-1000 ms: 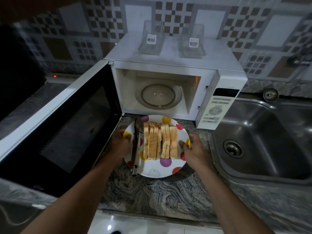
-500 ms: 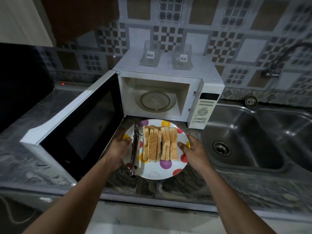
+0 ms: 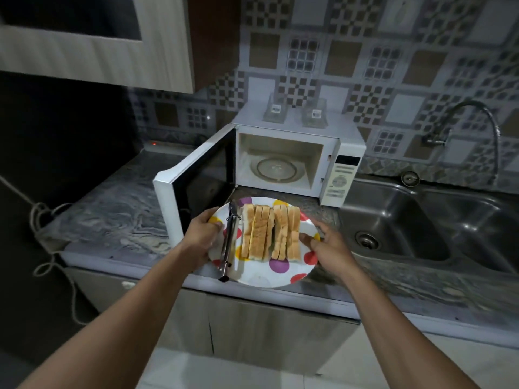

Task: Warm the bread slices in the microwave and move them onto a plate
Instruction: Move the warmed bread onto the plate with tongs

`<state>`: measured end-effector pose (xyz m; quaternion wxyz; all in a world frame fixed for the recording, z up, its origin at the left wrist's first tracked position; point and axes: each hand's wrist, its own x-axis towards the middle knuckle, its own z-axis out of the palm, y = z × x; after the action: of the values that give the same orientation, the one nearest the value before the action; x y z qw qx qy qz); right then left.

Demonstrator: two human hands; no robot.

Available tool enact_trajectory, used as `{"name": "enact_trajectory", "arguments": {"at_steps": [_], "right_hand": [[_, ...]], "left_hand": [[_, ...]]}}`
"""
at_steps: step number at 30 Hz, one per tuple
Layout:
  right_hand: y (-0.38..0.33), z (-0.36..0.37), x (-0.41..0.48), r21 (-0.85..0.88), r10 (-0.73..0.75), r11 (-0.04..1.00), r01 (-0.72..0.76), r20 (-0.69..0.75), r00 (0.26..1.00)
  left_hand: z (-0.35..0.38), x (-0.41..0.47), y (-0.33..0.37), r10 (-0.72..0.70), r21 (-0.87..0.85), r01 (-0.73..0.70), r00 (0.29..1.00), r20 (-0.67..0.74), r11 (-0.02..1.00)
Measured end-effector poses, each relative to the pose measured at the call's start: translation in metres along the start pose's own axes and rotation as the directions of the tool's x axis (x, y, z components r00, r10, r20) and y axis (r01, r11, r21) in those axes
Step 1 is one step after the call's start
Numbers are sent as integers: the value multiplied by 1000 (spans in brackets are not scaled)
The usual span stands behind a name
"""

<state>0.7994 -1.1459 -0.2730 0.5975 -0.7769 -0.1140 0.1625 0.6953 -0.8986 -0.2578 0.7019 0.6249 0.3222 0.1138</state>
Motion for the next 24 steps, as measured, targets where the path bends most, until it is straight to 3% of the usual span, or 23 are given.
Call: {"name": "enact_trajectory", "arguments": {"at_steps": [12, 24], "right_hand": [[-36, 98, -91, 16, -103, 995, 102, 231, 967], [-75, 235, -106, 35, -160, 987, 157, 329, 931]], "left_hand": [[-136, -114, 0, 5, -22, -8, 990, -143, 1000], [-273, -135, 7, -29, -48, 15, 952, -305, 999]]}}
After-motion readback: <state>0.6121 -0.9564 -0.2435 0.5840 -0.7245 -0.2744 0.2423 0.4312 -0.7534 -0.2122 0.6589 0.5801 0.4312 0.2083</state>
